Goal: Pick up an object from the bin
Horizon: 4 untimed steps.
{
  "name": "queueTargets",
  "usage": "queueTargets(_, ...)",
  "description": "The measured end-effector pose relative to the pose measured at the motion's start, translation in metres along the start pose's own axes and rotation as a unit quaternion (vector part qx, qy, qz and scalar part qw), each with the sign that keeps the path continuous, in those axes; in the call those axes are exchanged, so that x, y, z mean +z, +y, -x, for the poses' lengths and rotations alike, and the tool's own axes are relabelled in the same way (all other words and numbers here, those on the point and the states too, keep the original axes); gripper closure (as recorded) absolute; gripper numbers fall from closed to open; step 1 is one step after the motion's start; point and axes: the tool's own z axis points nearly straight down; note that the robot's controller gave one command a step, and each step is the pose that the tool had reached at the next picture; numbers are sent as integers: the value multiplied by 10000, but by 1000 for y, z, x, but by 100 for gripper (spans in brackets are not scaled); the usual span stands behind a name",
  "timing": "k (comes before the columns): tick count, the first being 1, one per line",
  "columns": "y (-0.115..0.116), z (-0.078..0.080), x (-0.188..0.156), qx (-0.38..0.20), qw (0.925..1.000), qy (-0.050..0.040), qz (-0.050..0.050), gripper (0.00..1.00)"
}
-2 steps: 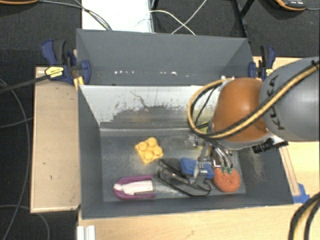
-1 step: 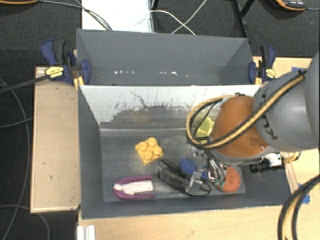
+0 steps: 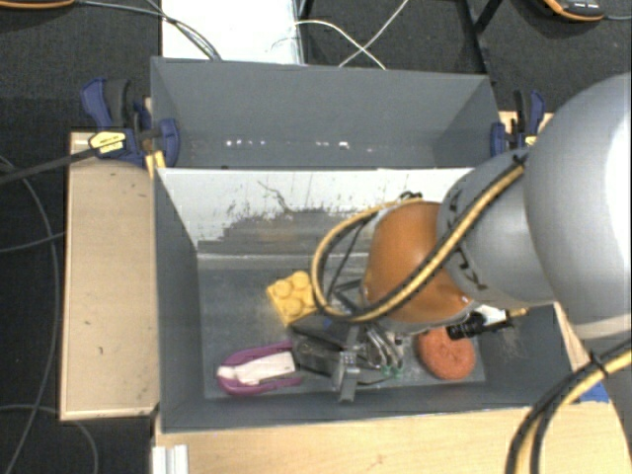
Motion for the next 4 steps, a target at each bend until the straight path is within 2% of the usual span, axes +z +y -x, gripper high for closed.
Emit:
queueTargets(1, -10, 0, -3, 1285, 9917, -48, 74, 100)
queueTargets(2, -10, 0, -3, 1284, 9917, -48, 74, 100)
queueTargets(4, -11, 0, -32, 1277, 9918, -62, 66, 100)
